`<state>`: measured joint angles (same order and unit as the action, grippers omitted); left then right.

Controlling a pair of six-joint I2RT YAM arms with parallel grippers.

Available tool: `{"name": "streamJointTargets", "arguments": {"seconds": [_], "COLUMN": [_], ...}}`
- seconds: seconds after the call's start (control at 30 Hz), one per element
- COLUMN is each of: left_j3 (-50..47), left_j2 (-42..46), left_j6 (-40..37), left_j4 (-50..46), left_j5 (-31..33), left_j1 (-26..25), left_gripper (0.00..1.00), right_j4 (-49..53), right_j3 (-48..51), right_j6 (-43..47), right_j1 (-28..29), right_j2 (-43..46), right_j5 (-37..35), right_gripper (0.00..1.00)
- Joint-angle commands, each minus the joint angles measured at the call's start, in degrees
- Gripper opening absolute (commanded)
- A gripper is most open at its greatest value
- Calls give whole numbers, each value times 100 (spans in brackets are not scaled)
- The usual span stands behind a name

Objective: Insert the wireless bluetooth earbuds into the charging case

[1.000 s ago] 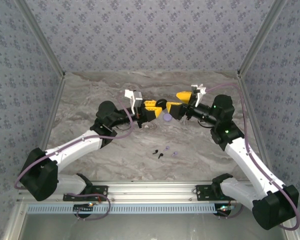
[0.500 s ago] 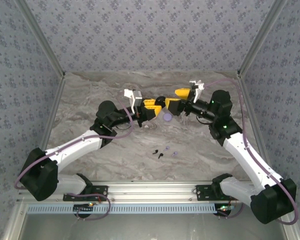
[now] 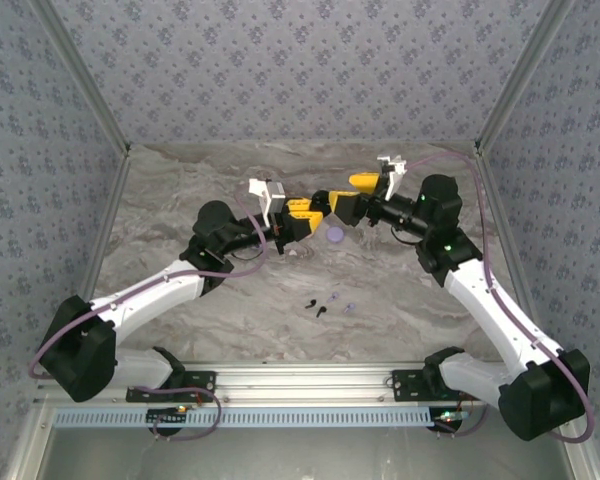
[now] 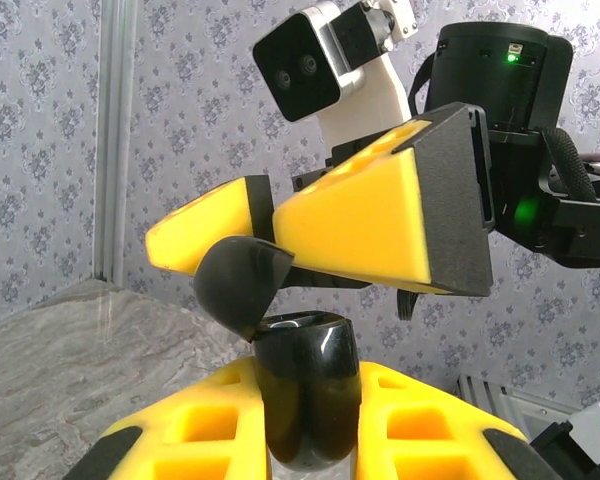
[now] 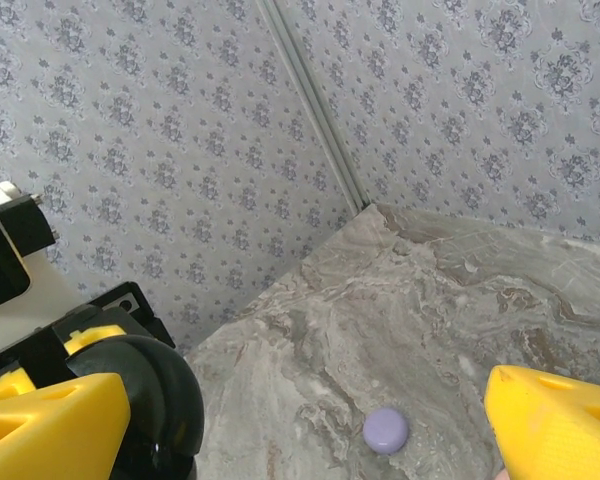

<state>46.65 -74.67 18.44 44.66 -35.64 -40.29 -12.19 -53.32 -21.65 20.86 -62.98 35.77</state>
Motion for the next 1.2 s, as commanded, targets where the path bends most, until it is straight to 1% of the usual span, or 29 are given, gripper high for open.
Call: {"name": "streamJointTargets", "arguments": {"seconds": [0.0,0.2,0.33,0.4,0.43,0.53,0.63,0.73,0.83,0.87,0.93,1.0,1.17], "left_j3": [217,198,160,119,108,51,-26,-145,-328,-394,-524,-640,-787], "left_j2": [98,104,142,184,223,375,605,861,1119,1211,1384,1546,1938], "left_j6": [-129,-161,-258,-348,-415,-721,-1053,-1322,-1480,-1522,-1578,-1640,-1806], "left_j4": [177,128,13,-81,-180,-572,-1015,-1387,-1654,-1723,-1842,-1932,-2163], "left_j5": [-243,-212,-68,57,133,408,746,1102,1525,1673,1923,2106,2361], "left_j1": [-95,-97,-99,-109,-108,-125,-144,-145,-145,-144,-145,-140,-145], "left_gripper": [0,0,0,0,0,0,0,0,0,0,0,0,0], "right_j4": [112,142,330,637,872,1591,2281,2921,3302,3386,3488,3594,3779], "right_j3": [-195,-273,-311,-324,-330,-287,-161,38,324,447,665,833,946], "right_j6": [-13,-28,36,156,235,410,394,281,81,-21,-163,-303,-674], "right_j1": [-18,-51,-143,-194,-206,-271,-329,-364,-348,-310,-137,154,1128], "right_j2": [-82,-93,157,382,506,827,1033,1096,988,930,799,628,-157], "right_j5": [-35,29,33,-50,-125,-334,-490,-571,-431,-422,-485,-779,-1511], "right_gripper": [94,95,95,96,100,100,100,100,100,99,93,89,72]}}
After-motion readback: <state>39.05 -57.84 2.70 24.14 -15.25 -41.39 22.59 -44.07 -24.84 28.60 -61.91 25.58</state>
